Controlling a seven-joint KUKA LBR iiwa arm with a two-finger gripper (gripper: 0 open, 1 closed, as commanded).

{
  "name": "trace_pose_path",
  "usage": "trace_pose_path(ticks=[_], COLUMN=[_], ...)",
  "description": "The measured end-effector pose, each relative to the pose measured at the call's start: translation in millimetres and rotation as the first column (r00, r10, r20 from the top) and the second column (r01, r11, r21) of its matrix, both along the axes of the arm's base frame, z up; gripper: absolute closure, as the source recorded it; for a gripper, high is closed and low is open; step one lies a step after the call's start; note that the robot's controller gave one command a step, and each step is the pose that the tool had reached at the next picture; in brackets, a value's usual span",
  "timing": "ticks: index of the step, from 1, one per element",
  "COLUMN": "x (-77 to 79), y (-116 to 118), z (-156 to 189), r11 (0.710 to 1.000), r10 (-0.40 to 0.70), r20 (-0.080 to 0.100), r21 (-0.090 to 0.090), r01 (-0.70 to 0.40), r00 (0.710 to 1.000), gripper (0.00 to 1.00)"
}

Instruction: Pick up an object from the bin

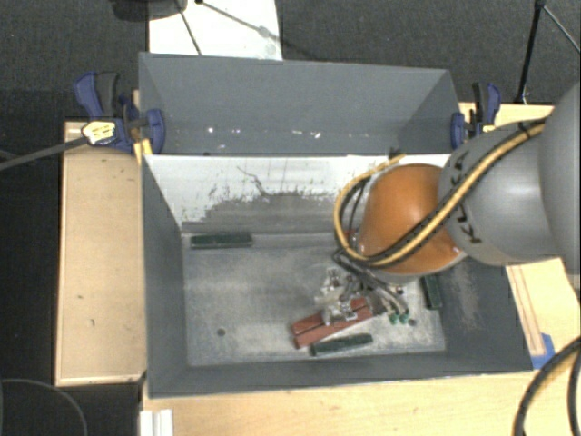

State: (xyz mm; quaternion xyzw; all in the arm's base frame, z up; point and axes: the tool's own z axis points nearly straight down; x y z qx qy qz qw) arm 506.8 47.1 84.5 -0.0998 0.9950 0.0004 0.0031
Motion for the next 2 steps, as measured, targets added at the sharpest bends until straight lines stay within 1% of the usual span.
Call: trace_pose_path(ticks=[1, 2], x=[4.2, -1.8], y=[0.3, -0.5], z=[1.3, -3.4], r11=[1.0, 1.0], r10=[-0.003, -0.005], r20=[0.017, -0.001], r21=[0.002, 0.0], r01=[0.003, 0.005], r00=[1.0, 1.0], gripper=[0.0, 1.0])
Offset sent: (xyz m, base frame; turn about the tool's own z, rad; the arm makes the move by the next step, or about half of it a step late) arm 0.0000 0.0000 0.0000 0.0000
